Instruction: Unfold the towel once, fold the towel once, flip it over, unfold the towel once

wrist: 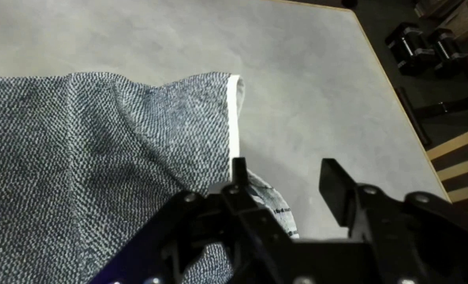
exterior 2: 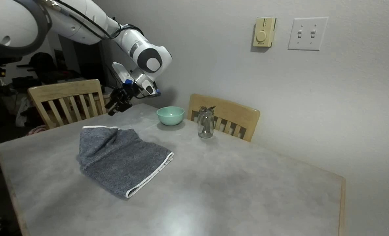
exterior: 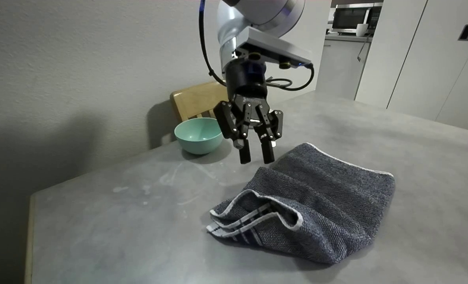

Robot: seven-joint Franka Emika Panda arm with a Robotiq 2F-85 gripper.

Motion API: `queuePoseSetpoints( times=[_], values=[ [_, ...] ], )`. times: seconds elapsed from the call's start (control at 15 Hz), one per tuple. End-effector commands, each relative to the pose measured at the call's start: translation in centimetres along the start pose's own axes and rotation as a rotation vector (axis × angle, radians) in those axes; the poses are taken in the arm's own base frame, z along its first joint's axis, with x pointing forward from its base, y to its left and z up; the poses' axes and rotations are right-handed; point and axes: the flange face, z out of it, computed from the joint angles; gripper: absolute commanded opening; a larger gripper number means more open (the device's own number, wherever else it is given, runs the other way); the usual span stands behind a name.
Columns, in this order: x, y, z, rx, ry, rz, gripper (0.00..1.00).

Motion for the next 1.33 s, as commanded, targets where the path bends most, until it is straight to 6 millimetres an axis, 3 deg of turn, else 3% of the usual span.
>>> queuePoseSetpoints(
  times=[0.0, 0.13, 0.4, 0.67, 0.8, 1.27],
  values=[
    [-0.8, 1.5, -3.3, -0.053, 0.045, -0.021, 0.83],
    [-1.3, 3.6, -5.4, -0.12, 0.109, -0.018, 0.97],
    [-2.3, 11.0, -9.5, -0.277, 0.21, 0.038, 1.0],
    [-2.6, 17.5, -10.7, -0.251, 0.258, 0.1, 1.0],
    [-3.0, 19.2, -10.3, -0.232, 0.25, 0.109, 0.74],
    [-4.7, 23.0, -7.7, -0.09, 0.196, 0.26, 0.25]
  ],
)
